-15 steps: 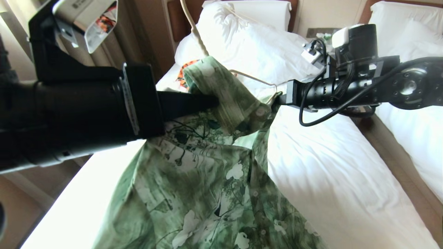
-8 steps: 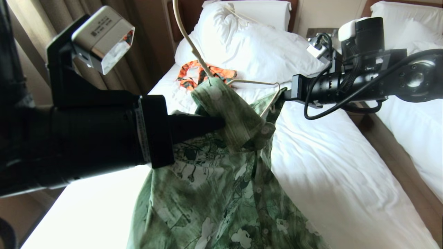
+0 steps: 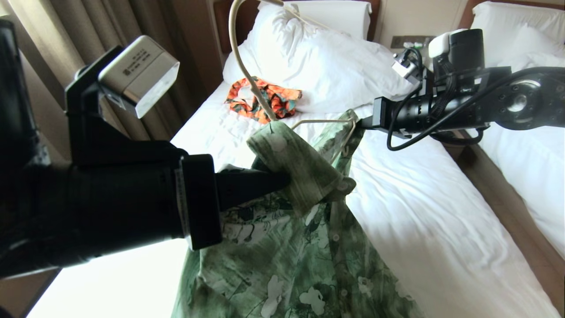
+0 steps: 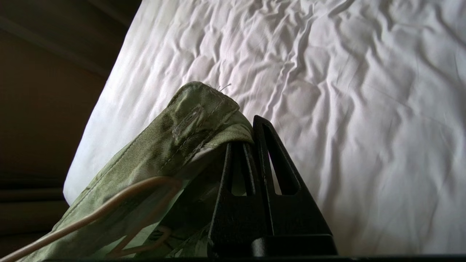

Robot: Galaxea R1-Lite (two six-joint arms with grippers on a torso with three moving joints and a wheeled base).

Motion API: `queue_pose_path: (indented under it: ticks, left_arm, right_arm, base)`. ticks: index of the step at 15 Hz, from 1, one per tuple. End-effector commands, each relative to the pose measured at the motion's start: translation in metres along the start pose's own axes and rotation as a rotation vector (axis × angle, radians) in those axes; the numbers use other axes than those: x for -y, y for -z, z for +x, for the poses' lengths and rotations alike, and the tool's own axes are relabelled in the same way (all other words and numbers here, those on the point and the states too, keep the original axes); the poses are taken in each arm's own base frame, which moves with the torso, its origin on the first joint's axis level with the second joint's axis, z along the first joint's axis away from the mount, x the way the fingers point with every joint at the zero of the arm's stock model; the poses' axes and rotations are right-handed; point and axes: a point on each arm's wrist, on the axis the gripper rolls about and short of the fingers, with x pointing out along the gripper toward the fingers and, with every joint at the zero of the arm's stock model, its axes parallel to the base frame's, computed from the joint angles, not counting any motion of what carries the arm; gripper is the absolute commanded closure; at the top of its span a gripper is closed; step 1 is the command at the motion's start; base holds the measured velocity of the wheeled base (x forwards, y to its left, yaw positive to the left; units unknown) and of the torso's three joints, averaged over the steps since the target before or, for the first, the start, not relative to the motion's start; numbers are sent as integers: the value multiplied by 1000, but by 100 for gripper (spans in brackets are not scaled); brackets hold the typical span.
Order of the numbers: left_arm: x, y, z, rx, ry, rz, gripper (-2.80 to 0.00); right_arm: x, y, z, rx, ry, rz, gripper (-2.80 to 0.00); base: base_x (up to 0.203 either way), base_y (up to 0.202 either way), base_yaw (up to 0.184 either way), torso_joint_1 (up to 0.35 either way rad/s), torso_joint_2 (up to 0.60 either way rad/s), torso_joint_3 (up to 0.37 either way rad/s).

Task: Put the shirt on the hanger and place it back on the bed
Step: Hook the other side of the shirt onto the hanger

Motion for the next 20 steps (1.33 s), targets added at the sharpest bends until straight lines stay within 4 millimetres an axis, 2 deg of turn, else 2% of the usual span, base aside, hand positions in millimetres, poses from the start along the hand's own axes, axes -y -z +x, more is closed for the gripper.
queue_pose_path:
  ticks: [1,5,8,14,20]
  left_arm:
    - [0,7,6,-33,1,0,0]
    - [-1,8,11,-42,-5,2,0]
    - [1,4,9,-4,3,5,0]
    - [0,-1,-5,36,1,5,0]
    - [1,-2,-7,38,10,5,0]
  right_arm:
    - [-1,-3,-2,7,-2,2,0]
    - [-16,-9,-21,26,-26,-12,0]
    - [-26,-3,-32,-42,-19,-3,0]
    - [-17,-6,-37,-48,16,-32,0]
    - [-4,-16,-26,-4,34,-68,0]
  base:
    - [0,0,0,0,0,0]
    - [0,0,0,0,0,0]
    - [0,0,0,0,0,0]
    - [0,0,0,0,0,0]
    - [0,0,0,0,0,0]
